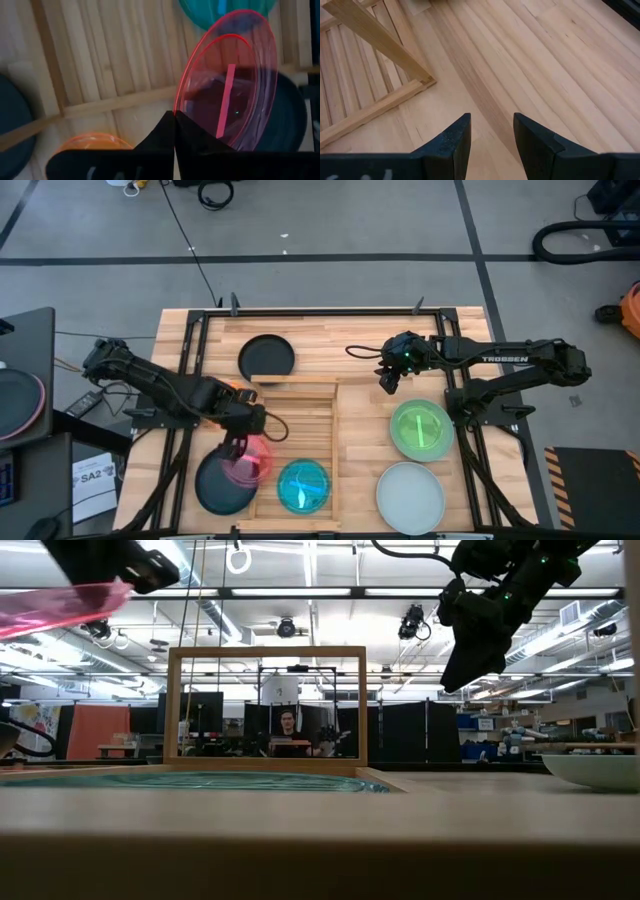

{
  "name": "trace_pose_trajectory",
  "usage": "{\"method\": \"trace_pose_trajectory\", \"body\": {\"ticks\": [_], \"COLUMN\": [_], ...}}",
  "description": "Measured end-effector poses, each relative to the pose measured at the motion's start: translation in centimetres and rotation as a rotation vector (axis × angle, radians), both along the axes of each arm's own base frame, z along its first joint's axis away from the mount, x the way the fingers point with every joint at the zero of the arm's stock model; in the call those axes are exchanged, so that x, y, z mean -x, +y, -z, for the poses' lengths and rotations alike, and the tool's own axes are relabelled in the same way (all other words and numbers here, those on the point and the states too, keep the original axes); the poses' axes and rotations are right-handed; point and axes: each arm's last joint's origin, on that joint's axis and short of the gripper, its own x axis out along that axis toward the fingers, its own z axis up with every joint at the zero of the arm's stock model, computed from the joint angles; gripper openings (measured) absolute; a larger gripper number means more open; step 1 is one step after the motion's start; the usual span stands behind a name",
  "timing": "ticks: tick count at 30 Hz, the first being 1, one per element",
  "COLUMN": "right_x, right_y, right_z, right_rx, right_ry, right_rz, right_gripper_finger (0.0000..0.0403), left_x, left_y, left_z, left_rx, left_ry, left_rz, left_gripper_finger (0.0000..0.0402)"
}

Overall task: Place and stack plates onto a shelf
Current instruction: Stack the small pink transparent plate on top of the small blue transparent plate on the shelf

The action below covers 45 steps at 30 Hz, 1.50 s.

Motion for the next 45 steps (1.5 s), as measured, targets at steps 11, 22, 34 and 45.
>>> {"method": "trace_pose_trajectory", "body": {"ticks": [11,22,34,45], "right_x": [0.0,0.0,0.0,-0.1], "right_y": [0.0,0.0,0.0,0.0], "right_z": [0.0,0.0,0.0,-0.1], "right_rx": [0.000,0.000,-0.001,0.002], "right_ry": [0.000,0.000,-0.007,-0.019], "right_rz": [0.000,0.000,0.001,0.001], "right_gripper_finger": [0.0153,0.0153,0.0154,0.0153], "left_x": [-3.0,-4.6,-7.5,-9.2], "left_y": [1.6,1.2,-1.1,-2.1], "left_z": [-1.1,-1.8,2.6,5.6], "left_rx": [0.111,0.249,0.282,0.301], "left_ry": [-0.244,-0.373,-0.222,-0.144], "left_rz": [-0.147,-0.276,-0.295,-0.328], "left_gripper_finger": [0.0002,0.0002,0.0002,0.0002]}}
